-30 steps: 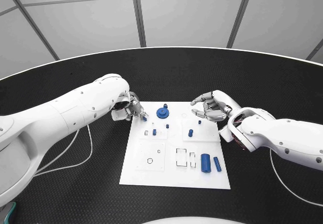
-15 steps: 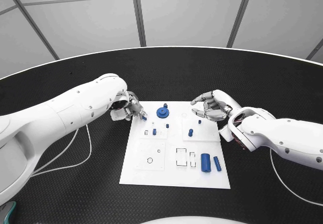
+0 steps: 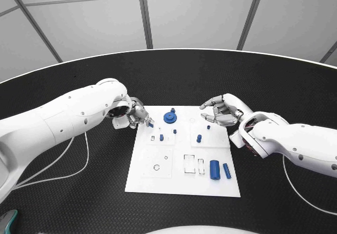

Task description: Assemble the parts on the task board

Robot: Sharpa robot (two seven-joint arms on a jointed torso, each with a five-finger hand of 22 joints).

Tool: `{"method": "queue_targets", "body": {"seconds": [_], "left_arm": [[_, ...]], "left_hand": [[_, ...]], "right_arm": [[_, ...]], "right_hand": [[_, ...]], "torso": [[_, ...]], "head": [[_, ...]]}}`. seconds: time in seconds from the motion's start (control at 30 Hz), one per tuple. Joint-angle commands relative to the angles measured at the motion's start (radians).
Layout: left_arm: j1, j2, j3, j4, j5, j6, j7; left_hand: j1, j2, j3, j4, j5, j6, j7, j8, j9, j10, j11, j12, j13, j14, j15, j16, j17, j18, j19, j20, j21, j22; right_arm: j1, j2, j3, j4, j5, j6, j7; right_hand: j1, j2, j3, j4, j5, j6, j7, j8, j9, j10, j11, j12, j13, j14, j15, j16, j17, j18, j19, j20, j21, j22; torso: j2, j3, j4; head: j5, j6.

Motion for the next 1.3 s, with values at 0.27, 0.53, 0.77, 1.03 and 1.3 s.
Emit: {"method": "queue_targets", "body": {"seconds": [0.27, 0.53, 0.77, 1.03, 1.3], "left_arm": [[0.0, -0.1, -0.001, 0.152, -0.002, -0.057, 0.023], [-0.002, -0.148, -0.005, 0.241, -0.055, -0.099, 0.041], [-0.01, -0.165, -0.016, 0.284, -0.088, -0.118, 0.048], [-0.02, -0.167, -0.021, 0.302, -0.107, -0.118, 0.049], [-0.031, -0.161, -0.021, 0.3, -0.126, -0.105, 0.047]], "left_hand": [[-0.034, -0.022, 0.174, -0.157, 0.029, 0.018, -0.011, 0.015, 0.003, 0.035, -0.006, 0.014, 0.022, 0.078, -0.009, 0.006, 0.149, -0.014, 0.017, -0.003, 0.024, 0.03], [-0.058, -0.034, 0.188, -0.172, 0.082, 0.03, -0.015, 0.016, 0.004, 0.052, -0.009, 0.017, 0.034, 0.079, -0.013, 0.006, 0.15, -0.019, 0.03, -0.006, 0.046, 0.063], [-0.066, -0.037, 0.191, -0.178, 0.103, 0.035, -0.017, 0.017, 0.004, 0.06, -0.012, 0.021, 0.044, 0.079, -0.015, 0.006, 0.151, -0.021, 0.036, -0.008, 0.056, 0.077], [-0.068, -0.038, 0.192, -0.18, 0.111, 0.037, -0.018, 0.018, 0.004, 0.063, -0.013, 0.022, 0.046, 0.079, -0.016, 0.006, 0.151, -0.022, 0.037, -0.009, 0.058, 0.08], [-0.07, -0.04, 0.193, -0.183, 0.119, 0.038, -0.018, 0.018, 0.004, 0.065, -0.013, 0.023, 0.048, 0.079, -0.017, 0.006, 0.151, -0.022, 0.038, -0.01, 0.061, 0.084]], "right_arm": [[0.0, -0.004, 0.0, 0.0, 0.0, -0.001, 0.0], [0.0, -0.003, 0.0, 0.0, 0.0, -0.002, 0.001], [0.0, -0.001, 0.0, -0.001, 0.0, -0.001, 0.002], [0.0, 0.001, 0.0, -0.003, 0.0, -0.001, 0.002], [0.0, 0.003, 0.0, -0.004, 0.0, 0.001, 0.003]], "right_hand": [[-0.01, 0.002, 0.006, -0.001, 0.007, 0.002, 0.001, 0.005, -0.001, -0.005, 0.002, 0.001, 0.001, 0.041, -0.005, -0.005, 0.001, 0.015, -0.005, 0.003, -0.003, 0.002], [-0.01, 0.002, 0.006, -0.001, 0.007, 0.002, 0.001, 0.005, -0.001, -0.005, 0.002, 0.001, 0.001, 0.041, -0.005, -0.005, 0.001, 0.015, -0.005, 0.003, -0.003, 0.002], [-0.014, 0.001, 0.007, -0.003, 0.007, 0.002, 0.001, 0.006, -0.001, -0.004, 0.002, 0.002, 0.002, 0.042, -0.006, -0.005, 0.001, 0.015, -0.005, 0.003, -0.004, 0.002], [-0.014, 0.001, 0.007, -0.003, 0.007, 0.002, 0.001, 0.006, -0.001, -0.004, 0.002, 0.002, 0.002, 0.042, -0.006, -0.005, 0.001, 0.015, -0.005, 0.003, -0.004, 0.002], [-0.014, 0.002, 0.009, -0.005, 0.008, 0.002, 0.001, 0.006, -0.001, -0.004, 0.002, 0.002, 0.002, 0.042, -0.006, -0.005, 0.001, 0.015, -0.004, 0.003, -0.003, 0.003]], "torso": [[0.002, -0.0011, 0.0], [0.003, -0.0005, -0.0007], [0.003, -0.0004, -0.0005], [0.002, 0.0009, -0.0025], [0.004, 0.0008, -0.0016]], "head": [[0.003, -0.003], [0.007, -0.007], [0.011, -0.01], [0.015, -0.015], [0.013, -0.016]]}}
